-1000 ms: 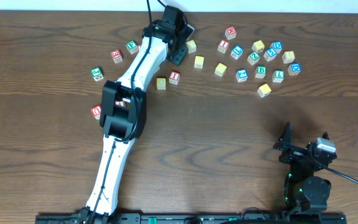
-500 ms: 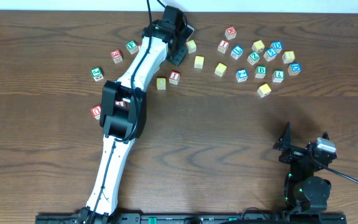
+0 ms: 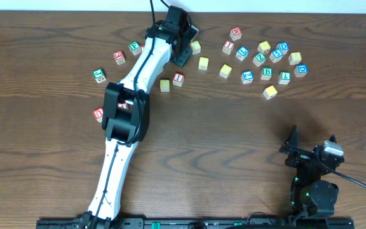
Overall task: Spell out ROBOT
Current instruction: 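Close the left gripper on the green R block and lift it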
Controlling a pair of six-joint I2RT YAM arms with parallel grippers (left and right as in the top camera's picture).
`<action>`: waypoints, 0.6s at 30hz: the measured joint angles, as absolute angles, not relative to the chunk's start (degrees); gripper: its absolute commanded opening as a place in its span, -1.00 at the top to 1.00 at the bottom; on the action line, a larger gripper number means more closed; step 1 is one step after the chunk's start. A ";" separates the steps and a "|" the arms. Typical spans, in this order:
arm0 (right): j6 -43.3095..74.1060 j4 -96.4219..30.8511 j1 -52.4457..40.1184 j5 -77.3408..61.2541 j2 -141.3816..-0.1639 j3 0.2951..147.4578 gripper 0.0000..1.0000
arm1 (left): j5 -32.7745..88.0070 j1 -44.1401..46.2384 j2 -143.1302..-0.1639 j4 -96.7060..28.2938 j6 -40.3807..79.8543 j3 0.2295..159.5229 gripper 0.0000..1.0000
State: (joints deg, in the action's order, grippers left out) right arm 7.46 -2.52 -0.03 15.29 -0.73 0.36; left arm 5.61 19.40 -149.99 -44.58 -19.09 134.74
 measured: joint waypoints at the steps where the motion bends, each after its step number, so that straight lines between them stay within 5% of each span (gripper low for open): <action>1: 7.46 -2.52 -0.03 15.29 -0.73 0.36 -0.99 | 5.58 19.40 -149.91 -44.64 -19.09 134.74 0.54; 18: 7.46 -2.52 -0.03 15.27 -0.73 0.36 -0.99 | 6.02 18.02 -141.62 -50.70 -19.64 134.74 0.85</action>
